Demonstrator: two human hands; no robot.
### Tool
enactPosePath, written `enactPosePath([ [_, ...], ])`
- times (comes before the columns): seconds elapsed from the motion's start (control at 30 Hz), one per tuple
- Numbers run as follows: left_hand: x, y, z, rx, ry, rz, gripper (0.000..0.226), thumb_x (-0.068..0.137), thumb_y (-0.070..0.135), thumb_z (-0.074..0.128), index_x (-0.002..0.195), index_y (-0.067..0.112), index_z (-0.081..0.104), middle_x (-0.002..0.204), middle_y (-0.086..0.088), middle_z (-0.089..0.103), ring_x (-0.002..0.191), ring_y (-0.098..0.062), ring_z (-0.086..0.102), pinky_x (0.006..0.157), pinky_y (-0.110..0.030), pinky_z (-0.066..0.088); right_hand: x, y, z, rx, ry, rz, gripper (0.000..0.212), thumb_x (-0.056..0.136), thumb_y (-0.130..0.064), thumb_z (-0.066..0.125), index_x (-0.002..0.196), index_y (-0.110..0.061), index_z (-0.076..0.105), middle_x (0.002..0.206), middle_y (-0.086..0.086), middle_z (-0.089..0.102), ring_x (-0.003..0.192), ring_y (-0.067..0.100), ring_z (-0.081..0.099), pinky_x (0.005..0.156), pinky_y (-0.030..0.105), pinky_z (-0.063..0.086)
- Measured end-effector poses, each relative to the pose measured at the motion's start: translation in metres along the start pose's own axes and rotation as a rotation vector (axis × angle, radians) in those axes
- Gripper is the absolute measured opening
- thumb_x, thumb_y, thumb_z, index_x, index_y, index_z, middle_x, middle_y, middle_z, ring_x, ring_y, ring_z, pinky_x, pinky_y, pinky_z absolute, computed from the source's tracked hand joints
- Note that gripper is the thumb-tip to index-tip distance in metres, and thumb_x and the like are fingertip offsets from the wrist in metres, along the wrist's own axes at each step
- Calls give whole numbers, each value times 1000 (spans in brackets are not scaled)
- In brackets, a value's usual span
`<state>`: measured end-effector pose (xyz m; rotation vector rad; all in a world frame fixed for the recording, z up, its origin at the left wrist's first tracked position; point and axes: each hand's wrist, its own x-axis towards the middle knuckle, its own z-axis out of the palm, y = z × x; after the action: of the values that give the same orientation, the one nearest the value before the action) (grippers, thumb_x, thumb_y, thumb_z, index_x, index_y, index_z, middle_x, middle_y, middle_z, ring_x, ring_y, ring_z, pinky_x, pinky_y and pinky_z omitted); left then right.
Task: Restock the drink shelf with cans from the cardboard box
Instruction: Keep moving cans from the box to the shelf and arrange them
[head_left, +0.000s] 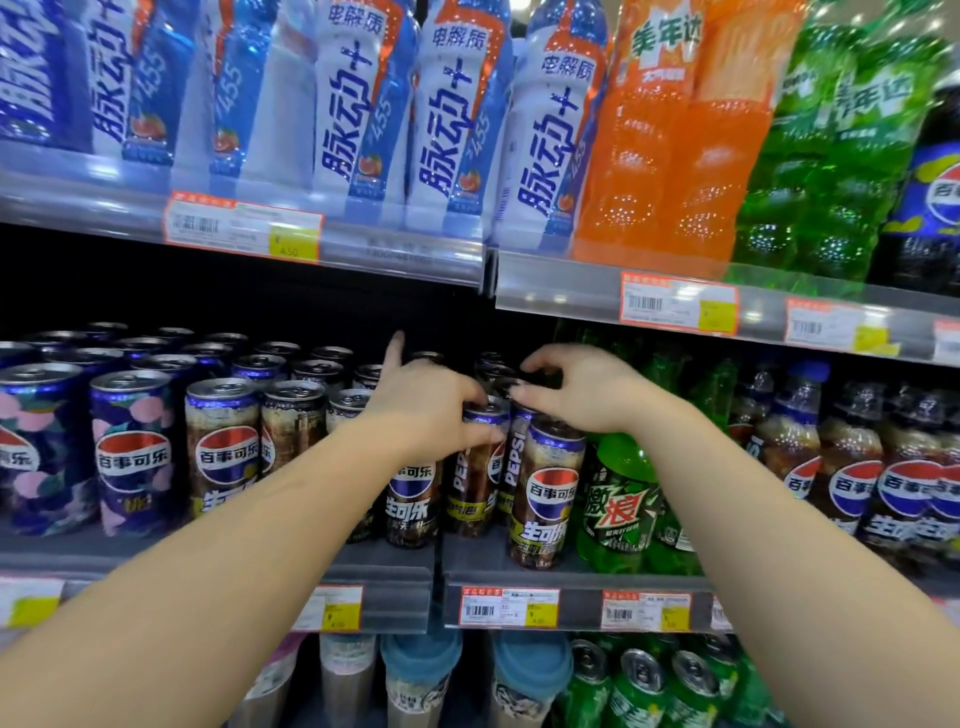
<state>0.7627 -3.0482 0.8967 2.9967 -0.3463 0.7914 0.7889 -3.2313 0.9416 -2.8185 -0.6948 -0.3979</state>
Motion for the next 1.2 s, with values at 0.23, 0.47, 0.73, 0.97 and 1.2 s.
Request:
enactPosePath([
  [0.23,4,-16,-3,-247,25,-52,23,87,55,56,90,37,69,97,19,68,112,-8,56,117,-47,-8,-18,-4,-7,-140,-295,96,113,66,-44,84,153,-23,15,154,5,35,134,27,43,107,36,41],
  [0.47,-3,-10,-1,-74,-70,17,63,73,76,53,127,44,52,126,11,61,130,-18,42,116,-53,-10,-17,-2,11,-146,-250,101,108,69,-43,83,152,-14,21,153,7,38,133,26,44,106,31,40],
  [0.73,0,-11,0,-123,-120,32,56,76,65,61,128,45,52,132,10,57,135,-19,34,117,-50,-10,-15,-3,18,-102,-227,144,91,78,-42,76,150,-13,29,152,7,38,133,27,44,106,34,40],
  [0.97,-1,-14,2,-113,-118,36,56,78,66,58,129,46,49,133,9,57,136,-19,34,117,-51,-11,-14,-5,18,-89,-252,167,91,81,-37,73,153,-20,21,155,7,34,134,27,42,105,33,41],
  [1.2,-8,-26,-16,-162,-35,-1,74,71,66,65,137,41,42,142,5,50,138,-21,33,118,-52,-3,-19,-4,18,-33,-257,183,99,78,-41,75,154,-24,14,154,6,35,134,26,43,105,34,41],
])
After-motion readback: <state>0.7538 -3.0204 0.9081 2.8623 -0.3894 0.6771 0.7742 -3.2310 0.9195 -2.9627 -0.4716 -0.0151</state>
